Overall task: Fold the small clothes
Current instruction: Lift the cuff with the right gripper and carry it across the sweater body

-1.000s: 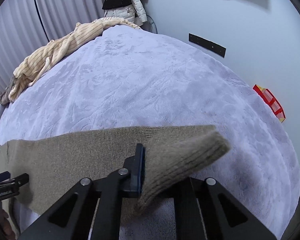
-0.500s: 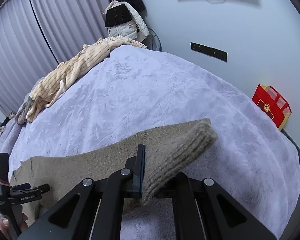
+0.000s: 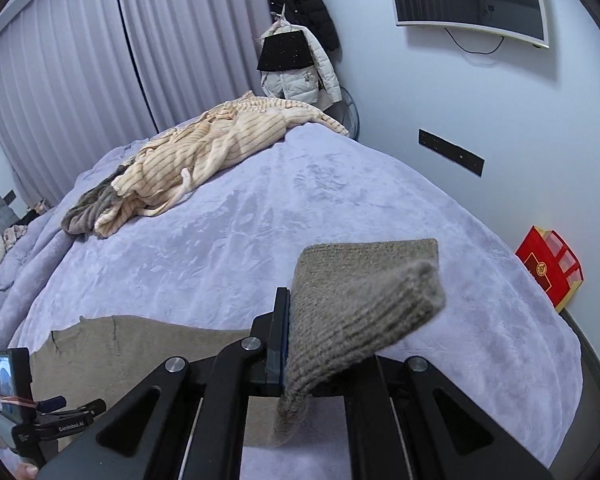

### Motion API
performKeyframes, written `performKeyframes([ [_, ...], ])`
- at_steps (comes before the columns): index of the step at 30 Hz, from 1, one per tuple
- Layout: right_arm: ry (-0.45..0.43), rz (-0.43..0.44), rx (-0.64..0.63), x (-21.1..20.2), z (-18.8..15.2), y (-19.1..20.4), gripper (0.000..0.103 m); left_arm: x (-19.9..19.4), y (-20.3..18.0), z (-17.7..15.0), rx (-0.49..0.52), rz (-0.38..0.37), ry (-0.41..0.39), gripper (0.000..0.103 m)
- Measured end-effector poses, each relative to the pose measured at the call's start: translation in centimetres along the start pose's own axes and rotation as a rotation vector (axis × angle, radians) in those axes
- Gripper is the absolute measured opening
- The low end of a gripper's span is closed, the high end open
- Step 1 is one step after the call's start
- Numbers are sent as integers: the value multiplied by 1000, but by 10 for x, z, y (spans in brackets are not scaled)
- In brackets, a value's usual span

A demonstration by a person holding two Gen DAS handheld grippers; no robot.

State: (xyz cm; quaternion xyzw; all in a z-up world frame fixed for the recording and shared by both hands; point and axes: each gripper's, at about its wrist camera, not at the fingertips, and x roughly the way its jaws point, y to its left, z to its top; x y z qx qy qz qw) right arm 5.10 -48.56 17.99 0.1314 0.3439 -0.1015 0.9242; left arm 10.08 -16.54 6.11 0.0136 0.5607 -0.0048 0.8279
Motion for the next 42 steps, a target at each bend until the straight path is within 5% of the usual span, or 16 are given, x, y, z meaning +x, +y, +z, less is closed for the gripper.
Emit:
performKeyframes([
  [42,102,224,-293,1,-86,335,6,-11,212,-64,-204,-45,-28,102],
])
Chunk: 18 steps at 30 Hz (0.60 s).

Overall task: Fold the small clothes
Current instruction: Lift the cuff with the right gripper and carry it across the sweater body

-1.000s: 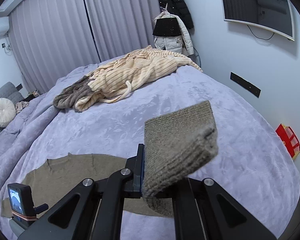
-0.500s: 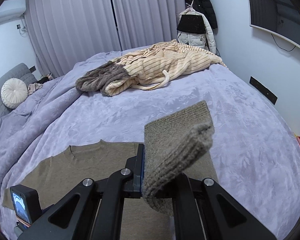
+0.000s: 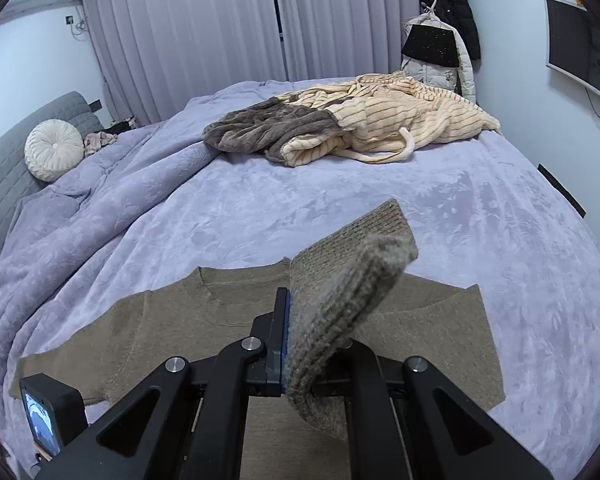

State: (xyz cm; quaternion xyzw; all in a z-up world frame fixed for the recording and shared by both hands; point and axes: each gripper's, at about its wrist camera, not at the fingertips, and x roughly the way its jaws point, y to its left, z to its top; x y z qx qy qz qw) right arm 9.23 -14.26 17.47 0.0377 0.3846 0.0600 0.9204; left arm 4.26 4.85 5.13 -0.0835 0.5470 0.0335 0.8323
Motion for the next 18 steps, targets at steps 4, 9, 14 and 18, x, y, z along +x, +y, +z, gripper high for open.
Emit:
performKeyframes([
  [4,13,27,-43,9,-2,33,6,2,14,-3,-25,2,0,102],
  [9,49,64,-91,26,-6,71,6,6,32,-7,-60,6,7,102],
  [14,110,81,-120,46,-21,96,6,7,47,-9,-95,7,11,102],
  [18,165,93,-145,61,-36,109,6,6,55,-13,-111,8,14,102],
])
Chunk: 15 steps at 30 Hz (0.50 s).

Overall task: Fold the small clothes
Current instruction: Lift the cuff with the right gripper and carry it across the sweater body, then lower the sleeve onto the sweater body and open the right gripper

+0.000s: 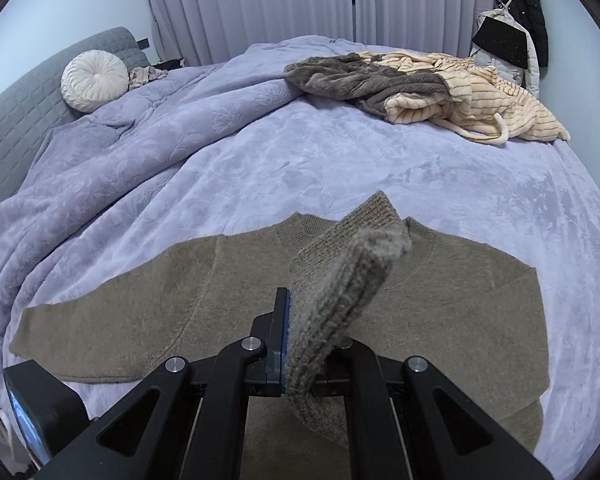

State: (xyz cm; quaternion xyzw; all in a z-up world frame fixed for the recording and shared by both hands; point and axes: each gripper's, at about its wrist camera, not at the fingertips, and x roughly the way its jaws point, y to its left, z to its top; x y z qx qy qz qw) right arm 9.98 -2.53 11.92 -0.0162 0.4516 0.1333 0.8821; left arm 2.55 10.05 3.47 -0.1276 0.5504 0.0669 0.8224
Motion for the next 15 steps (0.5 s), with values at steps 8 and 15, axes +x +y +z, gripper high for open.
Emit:
performKeyframes([
  [8,95,-42,-79,35,-19,27,7,-6,19,-12,-40,1,0,102],
  [15,155,37,-152,40,-23,53,45,-8,33,-23,-75,21,4,102],
])
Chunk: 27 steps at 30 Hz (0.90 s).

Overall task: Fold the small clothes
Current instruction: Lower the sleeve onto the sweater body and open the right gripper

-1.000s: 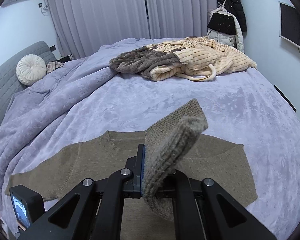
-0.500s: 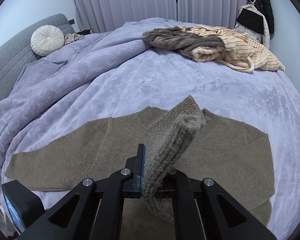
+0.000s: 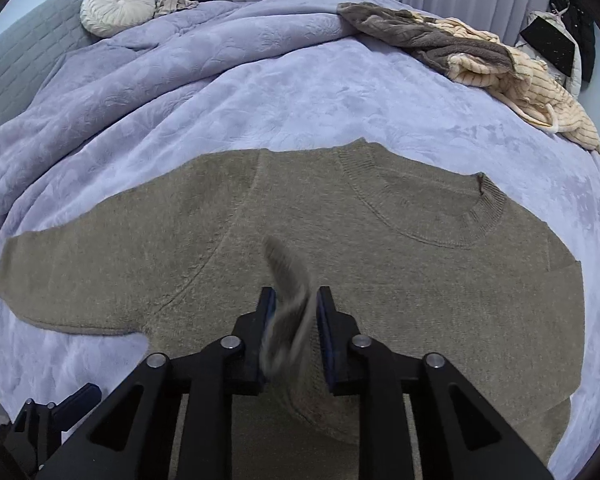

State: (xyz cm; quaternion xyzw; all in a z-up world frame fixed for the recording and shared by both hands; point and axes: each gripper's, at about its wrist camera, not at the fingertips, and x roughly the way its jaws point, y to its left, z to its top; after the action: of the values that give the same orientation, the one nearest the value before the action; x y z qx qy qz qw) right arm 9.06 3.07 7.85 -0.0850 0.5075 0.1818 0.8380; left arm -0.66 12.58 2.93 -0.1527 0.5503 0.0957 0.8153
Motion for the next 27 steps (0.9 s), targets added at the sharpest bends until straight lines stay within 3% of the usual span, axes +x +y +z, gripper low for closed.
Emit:
performKeyframes([
  [2,-32,42,-23,-15,2,2,55,1,3,-1,-15,0,9,102],
  [3,-66,50,-28,-26,2,-2,55,0,3,-2,-20,-1,10,102],
  [6,-117,4,18,-49,2,-35,59,-6,-3,0,-18,-2,-2,102],
  [9,-133,-137,84,-59,-6,-96,62,-12,-24,6,26,-26,-20,102],
  [11,-93,-255,129,-53,-16,-137,62,-10,-45,14,67,-40,-23,102],
  [13,-45,-300,210,-45,-30,-177,62,-5,-72,23,118,-47,-20,102],
  [17,14,-280,327,-29,-57,-221,62,9,-116,38,177,-70,-3,102],
  [21,10,-201,235,-15,-66,-210,62,24,-155,47,244,-127,14,102],
  [22,33,-199,196,-6,-68,-206,62,34,-162,47,265,-115,27,102],
  [24,39,-195,166,0,-74,-212,65,61,-165,47,282,20,61,102],
  [27,16,-171,208,-9,-82,-239,65,63,-150,51,243,-15,51,102],
])
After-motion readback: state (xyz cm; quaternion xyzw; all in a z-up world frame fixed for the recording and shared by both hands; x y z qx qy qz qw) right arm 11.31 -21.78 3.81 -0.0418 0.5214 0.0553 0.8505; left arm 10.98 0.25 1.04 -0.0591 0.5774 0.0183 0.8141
